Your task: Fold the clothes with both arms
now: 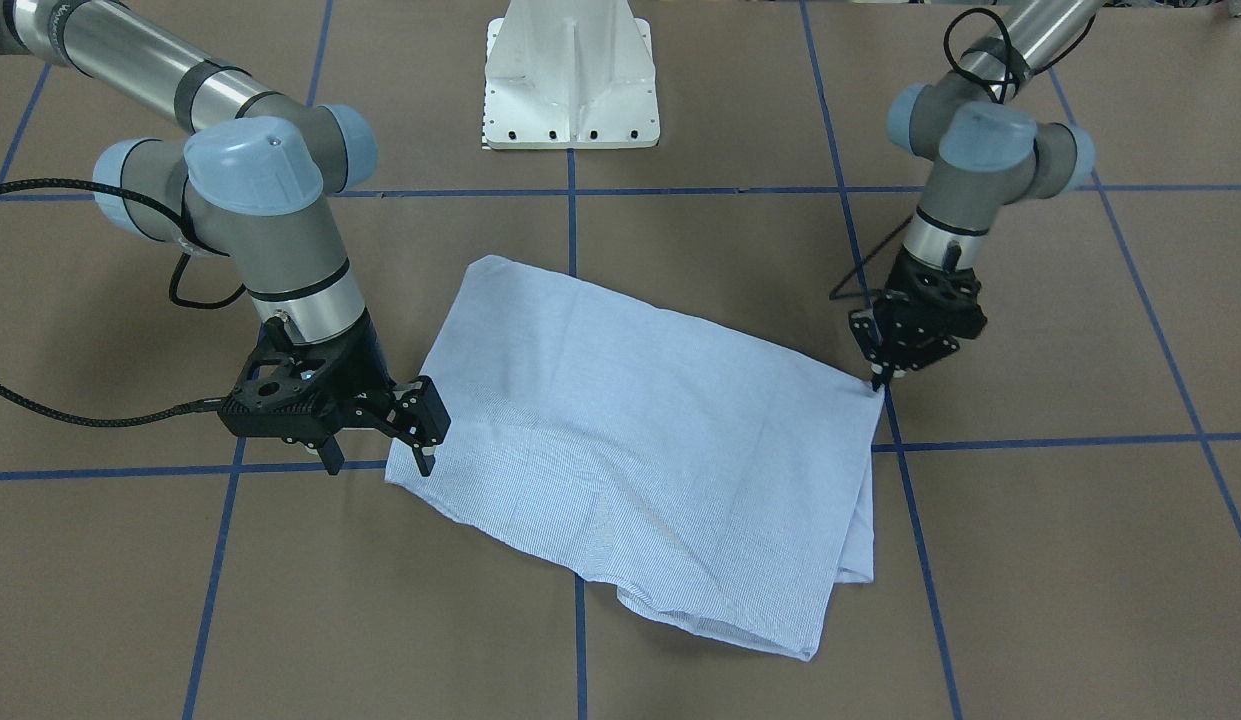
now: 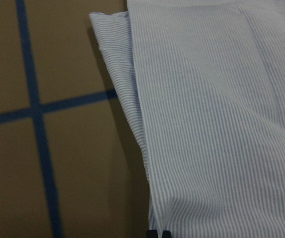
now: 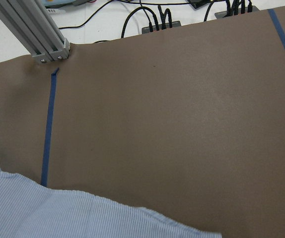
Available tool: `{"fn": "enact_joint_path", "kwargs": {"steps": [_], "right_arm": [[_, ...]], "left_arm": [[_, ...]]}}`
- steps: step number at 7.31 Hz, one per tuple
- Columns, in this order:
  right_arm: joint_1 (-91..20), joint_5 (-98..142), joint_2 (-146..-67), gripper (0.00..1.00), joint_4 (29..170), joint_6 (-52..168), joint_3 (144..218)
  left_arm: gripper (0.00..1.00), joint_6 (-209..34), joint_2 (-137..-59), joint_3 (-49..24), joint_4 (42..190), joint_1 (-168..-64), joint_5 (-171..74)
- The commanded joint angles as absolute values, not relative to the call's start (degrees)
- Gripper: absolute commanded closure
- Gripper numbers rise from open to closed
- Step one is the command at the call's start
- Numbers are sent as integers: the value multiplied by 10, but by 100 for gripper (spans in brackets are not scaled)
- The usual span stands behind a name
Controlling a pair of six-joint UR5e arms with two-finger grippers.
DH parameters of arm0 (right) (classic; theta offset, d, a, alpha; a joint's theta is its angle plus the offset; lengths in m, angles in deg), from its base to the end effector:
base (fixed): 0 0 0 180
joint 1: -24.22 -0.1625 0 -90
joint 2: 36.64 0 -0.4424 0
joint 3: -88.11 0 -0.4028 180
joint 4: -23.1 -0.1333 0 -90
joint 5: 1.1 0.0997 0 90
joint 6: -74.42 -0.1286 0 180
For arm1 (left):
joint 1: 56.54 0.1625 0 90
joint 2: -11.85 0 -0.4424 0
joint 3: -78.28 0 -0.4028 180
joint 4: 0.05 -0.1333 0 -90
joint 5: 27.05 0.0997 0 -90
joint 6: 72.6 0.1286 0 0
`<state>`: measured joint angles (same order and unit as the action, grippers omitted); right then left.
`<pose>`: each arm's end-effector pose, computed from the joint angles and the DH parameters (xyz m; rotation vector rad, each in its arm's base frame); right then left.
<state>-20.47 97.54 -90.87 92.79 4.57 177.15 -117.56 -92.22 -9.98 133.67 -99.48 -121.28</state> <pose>-0.4535 -0.6089 0.2824 0.3992 -0.8890 0.3216 0.4011 -0.5424 0.4945 0.6304 0.7507 0.0698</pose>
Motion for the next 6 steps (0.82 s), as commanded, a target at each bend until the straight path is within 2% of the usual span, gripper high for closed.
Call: {"fn": "enact_joint_path", "kwargs": {"steps": [1,2,3,4,5,6], "right_arm": [[-204,975,-909,0,928,45,1771],[-204,976,-909,0,928,45,1772],[-205,976,-909,0,928,45,1772],[-205,976,-909,0,928,46,1771],[-202,975,-908,0,928,44,1771],[-195,974,-903,0,928,30,1772]], "left_arm": [[100,-1121,-1141,177,1350,-1086,-1211],[100,-1121,-1227,284,1370,-1100,-1210],[100,-1120,-1282,348,1373,-1104,-1209],[100,-1119,-1298,360,1375,-1105,-1208],[1,-1117,-1296,357,1414,-1107,-1218],[0,-1119,-1276,313,1421,-1109,-1246]]}}
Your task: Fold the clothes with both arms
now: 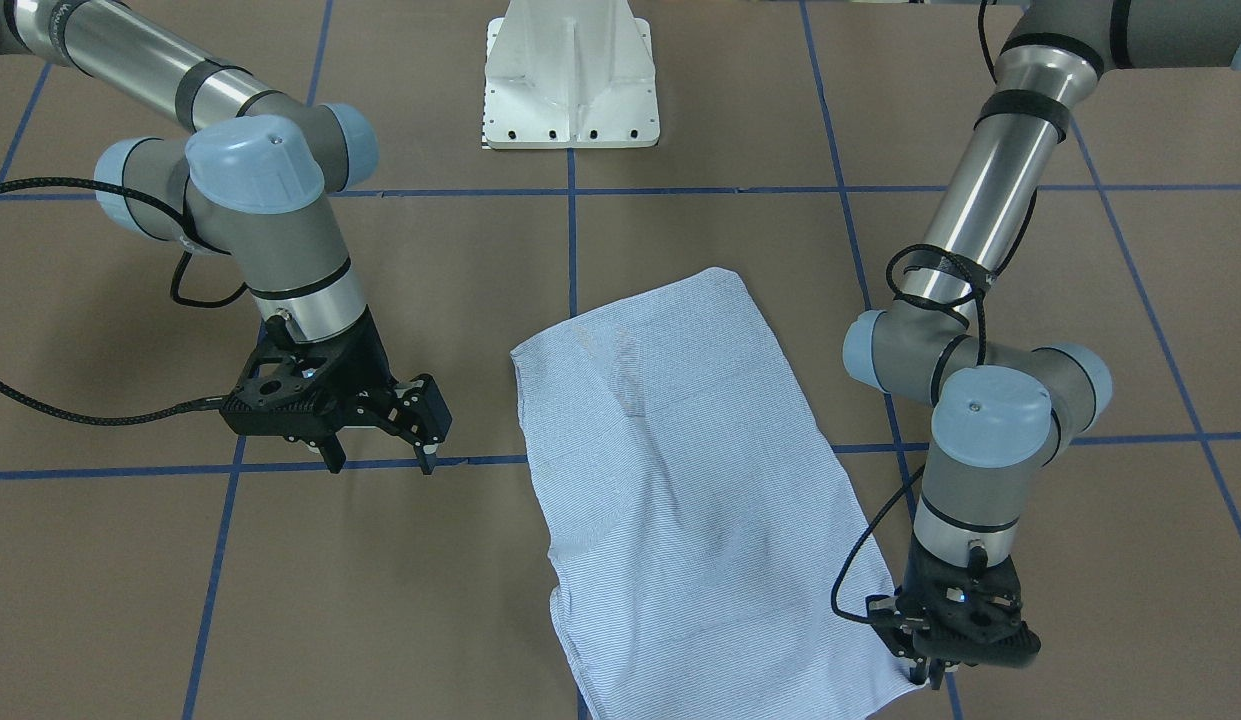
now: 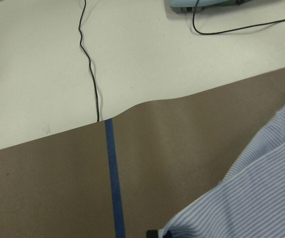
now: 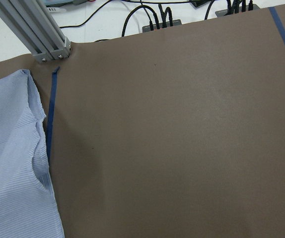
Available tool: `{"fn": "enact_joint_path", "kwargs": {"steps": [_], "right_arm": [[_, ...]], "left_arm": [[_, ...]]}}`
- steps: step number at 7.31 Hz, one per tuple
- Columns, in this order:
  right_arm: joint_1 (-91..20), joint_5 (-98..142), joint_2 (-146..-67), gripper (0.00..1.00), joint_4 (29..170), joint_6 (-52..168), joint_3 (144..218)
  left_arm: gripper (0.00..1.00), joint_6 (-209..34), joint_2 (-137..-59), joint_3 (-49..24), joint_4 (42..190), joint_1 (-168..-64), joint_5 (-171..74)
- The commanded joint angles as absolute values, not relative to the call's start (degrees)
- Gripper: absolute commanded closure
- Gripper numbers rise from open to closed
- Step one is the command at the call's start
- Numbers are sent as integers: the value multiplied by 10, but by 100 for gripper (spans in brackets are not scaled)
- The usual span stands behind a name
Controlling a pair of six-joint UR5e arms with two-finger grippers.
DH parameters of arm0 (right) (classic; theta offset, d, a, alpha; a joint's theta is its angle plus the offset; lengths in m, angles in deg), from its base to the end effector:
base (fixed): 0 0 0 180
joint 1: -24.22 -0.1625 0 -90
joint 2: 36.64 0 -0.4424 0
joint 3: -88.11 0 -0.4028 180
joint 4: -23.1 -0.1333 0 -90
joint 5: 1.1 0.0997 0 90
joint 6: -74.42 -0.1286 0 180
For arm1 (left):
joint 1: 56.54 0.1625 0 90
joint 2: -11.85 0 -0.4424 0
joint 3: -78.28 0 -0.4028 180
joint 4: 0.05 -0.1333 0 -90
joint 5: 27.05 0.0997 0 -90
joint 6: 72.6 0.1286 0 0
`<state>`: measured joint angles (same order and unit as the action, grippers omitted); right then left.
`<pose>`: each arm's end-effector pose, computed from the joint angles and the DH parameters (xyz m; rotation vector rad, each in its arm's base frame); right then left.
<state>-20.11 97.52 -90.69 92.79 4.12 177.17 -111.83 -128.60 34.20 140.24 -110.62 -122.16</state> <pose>-0.4575 -0.6063 0.2799 0.3952 -0.8946 0.3227 0.4321 -0.8042 0.4047 0.7076 0.6482 -0.0106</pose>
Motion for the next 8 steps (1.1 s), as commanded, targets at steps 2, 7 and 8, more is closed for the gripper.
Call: {"fn": "enact_joint_path", "kwargs": {"steps": [2,7,8], "right_arm": [[-158,945,-877,0,937,-52,1772],[-44,843,-834,1,995,-197,1764],[-35,835,-834,1,996,-196,1764]], "left_arm": [[0,-1121,-1205,177,1395,-1123,-1340],[0,-1339,-900,-311,1256,-1069,-1349],[0,-1419,-865,-359,1243,-1027,-1328]]}}
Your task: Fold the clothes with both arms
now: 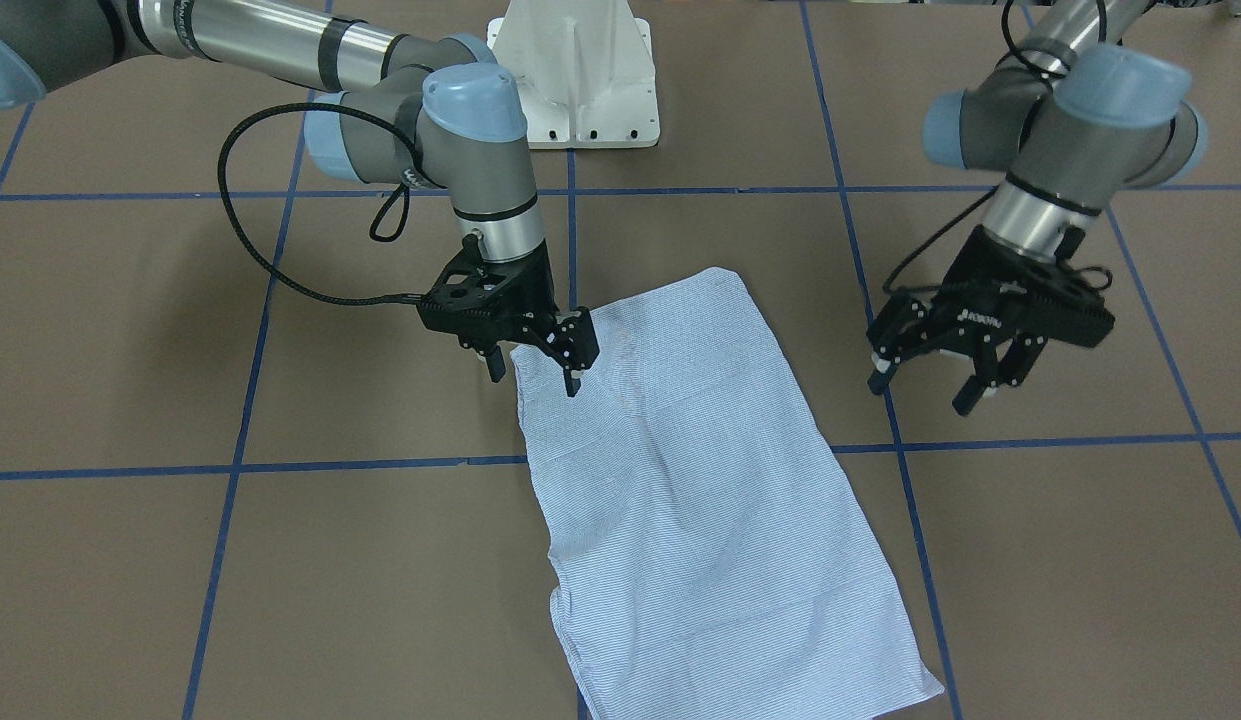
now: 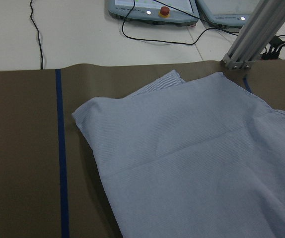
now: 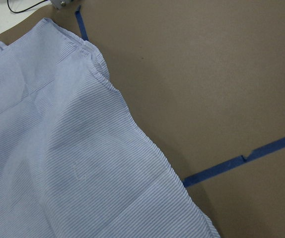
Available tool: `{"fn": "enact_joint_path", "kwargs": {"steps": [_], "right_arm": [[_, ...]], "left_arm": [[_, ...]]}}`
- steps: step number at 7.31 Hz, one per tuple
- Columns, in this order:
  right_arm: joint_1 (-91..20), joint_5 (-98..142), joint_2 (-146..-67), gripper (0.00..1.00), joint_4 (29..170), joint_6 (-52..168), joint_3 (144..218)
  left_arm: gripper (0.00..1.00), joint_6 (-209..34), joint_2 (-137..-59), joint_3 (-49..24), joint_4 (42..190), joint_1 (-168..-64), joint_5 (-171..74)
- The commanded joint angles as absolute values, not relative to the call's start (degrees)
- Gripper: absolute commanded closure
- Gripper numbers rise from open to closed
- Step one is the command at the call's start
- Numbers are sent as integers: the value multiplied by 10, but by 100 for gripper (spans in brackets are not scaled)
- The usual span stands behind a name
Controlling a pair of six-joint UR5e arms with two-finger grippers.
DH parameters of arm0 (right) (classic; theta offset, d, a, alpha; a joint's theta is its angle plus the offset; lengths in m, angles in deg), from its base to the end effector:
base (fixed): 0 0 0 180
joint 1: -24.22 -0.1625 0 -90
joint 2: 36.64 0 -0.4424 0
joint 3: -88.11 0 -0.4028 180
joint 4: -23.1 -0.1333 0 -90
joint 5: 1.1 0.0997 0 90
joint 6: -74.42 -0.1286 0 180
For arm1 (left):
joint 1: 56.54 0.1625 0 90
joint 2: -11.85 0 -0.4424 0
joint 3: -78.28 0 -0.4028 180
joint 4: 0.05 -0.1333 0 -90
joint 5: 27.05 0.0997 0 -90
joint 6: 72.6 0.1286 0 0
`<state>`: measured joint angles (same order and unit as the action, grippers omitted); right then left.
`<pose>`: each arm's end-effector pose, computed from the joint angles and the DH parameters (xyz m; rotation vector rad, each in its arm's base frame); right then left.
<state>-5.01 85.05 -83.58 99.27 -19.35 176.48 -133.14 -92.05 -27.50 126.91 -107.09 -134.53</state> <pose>-0.5994 -0.4981 0.2104 0.2768 -0.9403 0.5623 0.3135 -0.5299 0.3496 0.5347 1.0566 -0.1467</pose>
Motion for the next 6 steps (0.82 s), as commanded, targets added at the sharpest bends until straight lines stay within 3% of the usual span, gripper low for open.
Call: {"fn": "enact_joint_path", "kwargs": {"steps": [1,3,4,5,6], "right_arm": [[-35,835,-835,1,996,-190,1764],[-35,835,-836,1,996,-172,1764],[-35,835,-837,1,995,-172,1764],[-35,835,-837,1,994,-171,1764],[-35,835,-839,1,994,-171,1764]], "left_arm": [[0,-1508,-851,-366,1240,-949,-1238],[0,-1671,-852,-347,1238,-846,-1151],[5,-1741,-861,-316,1239,-820,-1118],[19,-1815,-903,-274,1239,-801,-1102],[22,-1857,-943,-241,1239,-797,-1102]]}}
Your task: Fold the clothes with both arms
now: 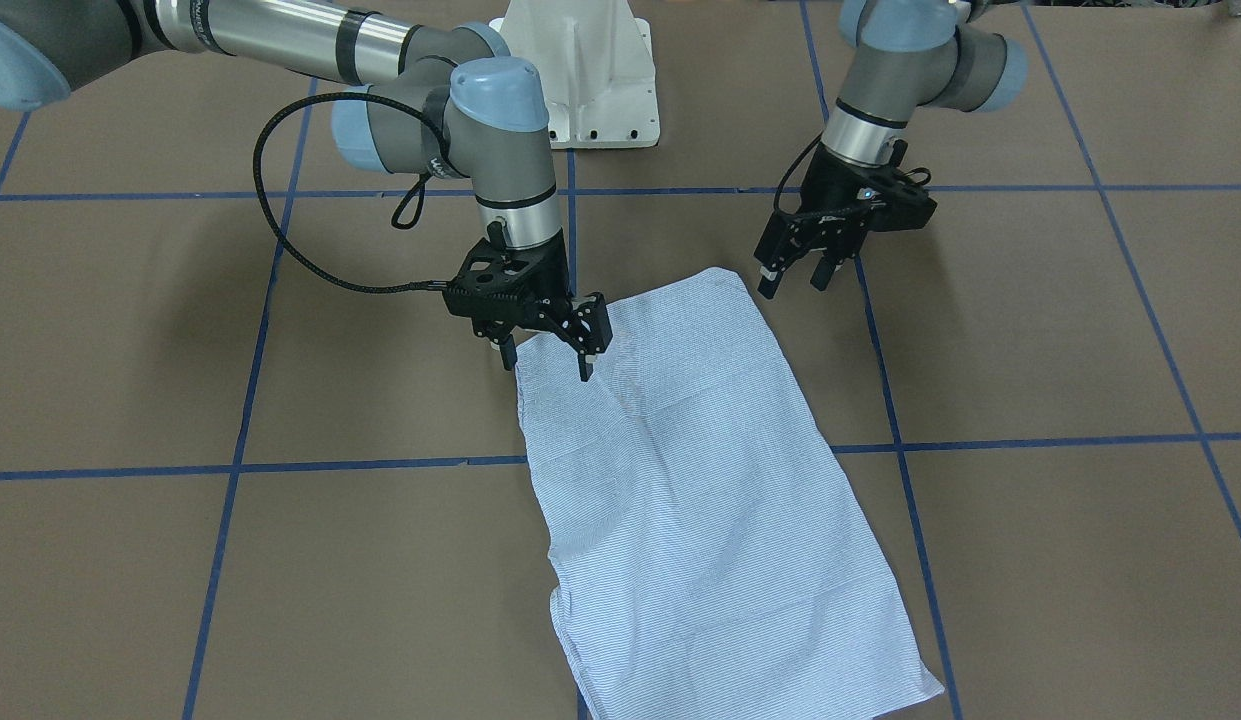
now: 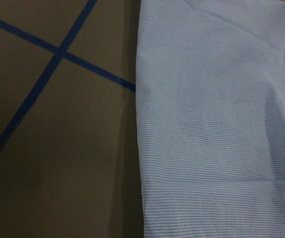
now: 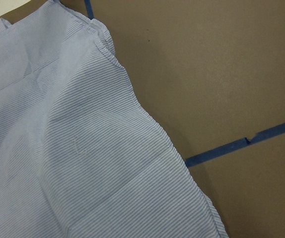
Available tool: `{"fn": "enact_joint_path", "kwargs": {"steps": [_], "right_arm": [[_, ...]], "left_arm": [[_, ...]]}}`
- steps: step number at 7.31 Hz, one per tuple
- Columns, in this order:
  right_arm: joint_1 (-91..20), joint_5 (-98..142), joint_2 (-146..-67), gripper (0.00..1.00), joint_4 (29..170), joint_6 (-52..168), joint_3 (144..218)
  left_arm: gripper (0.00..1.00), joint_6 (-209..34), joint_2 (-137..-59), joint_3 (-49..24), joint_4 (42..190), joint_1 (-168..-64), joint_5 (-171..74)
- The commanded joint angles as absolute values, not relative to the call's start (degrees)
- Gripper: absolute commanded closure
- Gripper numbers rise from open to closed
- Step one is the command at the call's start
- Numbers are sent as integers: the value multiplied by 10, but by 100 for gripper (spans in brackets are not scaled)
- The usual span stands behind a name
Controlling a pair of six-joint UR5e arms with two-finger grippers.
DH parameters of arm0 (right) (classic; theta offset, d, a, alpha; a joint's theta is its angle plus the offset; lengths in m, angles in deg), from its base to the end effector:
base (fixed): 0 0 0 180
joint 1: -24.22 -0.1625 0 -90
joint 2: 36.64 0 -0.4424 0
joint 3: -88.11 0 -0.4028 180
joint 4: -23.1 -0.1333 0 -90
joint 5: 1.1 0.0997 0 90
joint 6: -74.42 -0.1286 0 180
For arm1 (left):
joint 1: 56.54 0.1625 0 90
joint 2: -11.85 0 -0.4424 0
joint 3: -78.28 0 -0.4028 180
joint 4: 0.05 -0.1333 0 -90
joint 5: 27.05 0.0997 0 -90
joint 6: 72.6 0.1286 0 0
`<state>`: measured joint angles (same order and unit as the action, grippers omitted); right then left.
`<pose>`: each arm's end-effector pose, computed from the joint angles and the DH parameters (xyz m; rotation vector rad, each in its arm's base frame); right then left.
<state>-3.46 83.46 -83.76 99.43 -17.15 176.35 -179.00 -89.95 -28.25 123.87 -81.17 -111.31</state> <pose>-0.6112 -0.4849 0.2141 0.3049 -0.9222 0.5157 0.4888 -0.3849 0.3757 0.1717 1.1013 -0.6968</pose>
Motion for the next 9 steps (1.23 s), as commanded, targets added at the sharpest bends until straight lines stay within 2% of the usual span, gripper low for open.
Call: {"fn": "enact_joint_path", "kwargs": {"steps": [1,2,3,4,5,8,9], "right_arm": [[-35,835,-839,1,993,-171,1764],[-35,835,-840,1,993,-171,1764],[-35,835,-839,1,993,-171,1765],[-35,835,-839,1,992,-172,1766],[-33,835,-840,1,992,-172,1766],[-9,824,-834,6,996,-316,1754],[-3,824,-829,13,996,-358,1746]], "left_arm": [[22,-1865,-947,-241,1239,-786,-1102],[24,-1871,-947,-241,1239,-775,-1101],[47,-1891,-946,-242,1239,-773,-1097],[89,-1901,-943,-242,1239,-773,-1096],[100,-1896,-939,-243,1239,-773,-1096],[100,-1896,-940,-248,1240,-773,-1095],[100,-1896,-940,-248,1240,-773,-1095]]}}
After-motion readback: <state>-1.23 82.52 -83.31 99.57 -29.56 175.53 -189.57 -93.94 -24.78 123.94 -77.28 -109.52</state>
